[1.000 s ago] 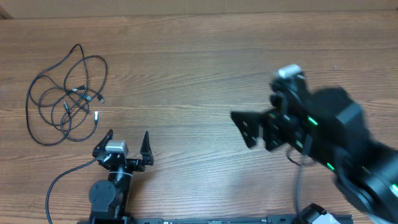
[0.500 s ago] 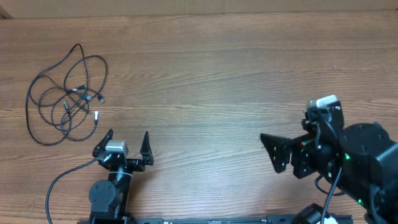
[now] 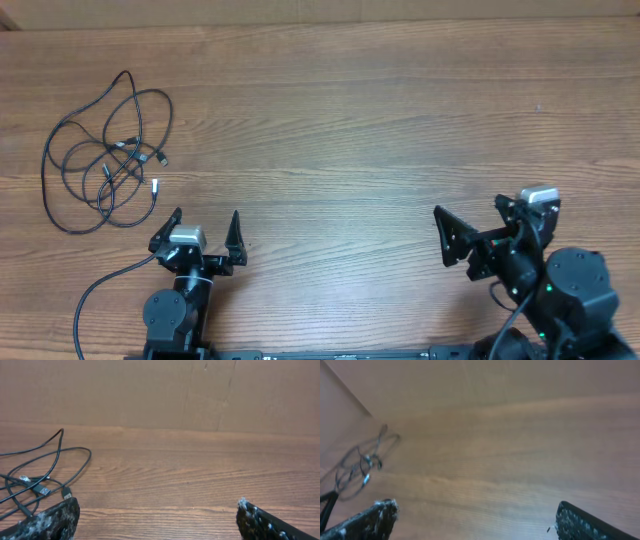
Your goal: Untangle cables
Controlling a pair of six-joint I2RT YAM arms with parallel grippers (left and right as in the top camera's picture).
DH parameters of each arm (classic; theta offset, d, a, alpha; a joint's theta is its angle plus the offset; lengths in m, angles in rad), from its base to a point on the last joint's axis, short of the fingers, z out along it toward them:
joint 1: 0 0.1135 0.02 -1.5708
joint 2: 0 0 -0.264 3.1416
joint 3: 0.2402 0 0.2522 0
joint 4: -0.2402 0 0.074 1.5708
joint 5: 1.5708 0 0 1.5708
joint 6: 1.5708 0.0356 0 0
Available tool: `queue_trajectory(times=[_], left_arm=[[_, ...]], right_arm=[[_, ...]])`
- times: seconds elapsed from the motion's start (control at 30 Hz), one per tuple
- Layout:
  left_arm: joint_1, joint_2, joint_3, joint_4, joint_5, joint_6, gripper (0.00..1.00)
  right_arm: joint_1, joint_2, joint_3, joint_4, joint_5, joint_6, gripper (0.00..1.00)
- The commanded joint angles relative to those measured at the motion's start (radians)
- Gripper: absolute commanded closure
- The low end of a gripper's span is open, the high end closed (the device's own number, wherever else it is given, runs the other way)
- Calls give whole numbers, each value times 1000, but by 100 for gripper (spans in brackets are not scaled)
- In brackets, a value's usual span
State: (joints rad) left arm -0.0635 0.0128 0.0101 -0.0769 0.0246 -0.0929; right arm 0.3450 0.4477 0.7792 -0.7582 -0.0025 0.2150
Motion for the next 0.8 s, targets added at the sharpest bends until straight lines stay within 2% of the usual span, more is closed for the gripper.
queue_trajectory(times=[0.0,0.1,0.37,0.6,0.77], left_arm=[[6,-8,-5,0,-6,27,1],[6,-8,-5,0,-6,27,0],[6,-8,-5,0,-6,27,0],[6,-8,-5,0,-6,27,0],[6,-8,-5,0,-6,27,1]], right_arm=[[-34,-92,-126,78,-57,-15,0],[-39,-188,-250,176,-65,-24,0],[-67,-352,-376,377,-116,-166,0],[-112,-408,-463,639,-162,-251,0],[-149,-410,-584,840,-164,-250,0]])
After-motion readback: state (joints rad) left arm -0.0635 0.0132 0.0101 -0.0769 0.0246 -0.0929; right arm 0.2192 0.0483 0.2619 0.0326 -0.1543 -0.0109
